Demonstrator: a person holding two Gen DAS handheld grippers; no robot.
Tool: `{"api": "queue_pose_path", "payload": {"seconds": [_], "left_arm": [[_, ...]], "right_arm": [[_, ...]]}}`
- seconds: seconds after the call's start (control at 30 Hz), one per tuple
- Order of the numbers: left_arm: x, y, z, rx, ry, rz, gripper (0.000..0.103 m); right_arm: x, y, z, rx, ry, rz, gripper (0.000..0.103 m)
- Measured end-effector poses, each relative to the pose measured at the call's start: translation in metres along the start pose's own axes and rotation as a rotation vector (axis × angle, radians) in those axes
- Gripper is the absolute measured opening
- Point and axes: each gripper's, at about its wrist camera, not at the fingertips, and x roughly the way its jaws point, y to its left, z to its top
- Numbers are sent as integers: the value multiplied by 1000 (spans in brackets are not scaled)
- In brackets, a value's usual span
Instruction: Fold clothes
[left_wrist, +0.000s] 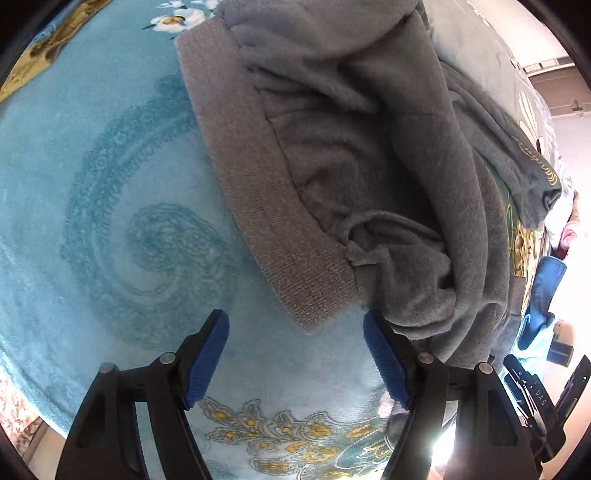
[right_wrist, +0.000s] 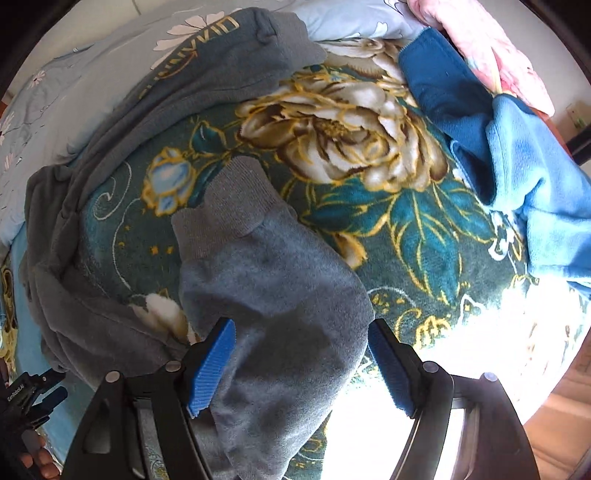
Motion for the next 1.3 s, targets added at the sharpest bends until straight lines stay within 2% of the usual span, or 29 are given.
{"api": "queue_pose_path", "payload": {"seconds": [0.03,0.07,0.13,0.17,0.2,0.23,0.3,0.4,0.6,0.77,0.8,0.87,0.93,1.07,1.3], "left_arm": [[3,-2,-1,9,0,-4,74],[5,-4,-1,16,-2,-10,69],[8,-9,-2,33,0,-16,54],[10,-12,-3,43,6,-25,41],[12,-15,-4,52,12,-36,35],[13,-18,-5,63,13,-37,33],[12,-21,-6,81,-1,-32,19],[7,-22,-6,88,-23,-37,11],[-19,-20,-4,129,-85,-19,8],[-47,-10,-1,158,-141,-19,8],[-52,-5,5,162,-149,-21,8],[-61,0,12,185,-174,-10,8],[-71,8,15,194,-200,2,8],[-99,32,26,163,-260,22,8],[-154,104,54,101,-381,121,8]], "right_arm": [[1,-2,-1,10,2,3,77],[2,-3,-2,20,4,6,77],[5,-6,-4,39,8,13,77],[6,-8,-5,49,10,16,77],[7,-9,-6,56,11,20,77],[6,-7,-6,55,10,28,77],[4,-1,-7,44,1,42,77],[-2,12,-9,21,-13,70,78],[10,55,-11,-105,22,97,77],[32,69,-14,-123,87,61,77],[33,69,-14,-118,94,49,72],[32,66,-15,-95,104,18,53],[30,62,-15,-69,115,-8,9],[7,56,-14,-6,98,58,4],[-79,96,4,-24,-89,205,4]]}}
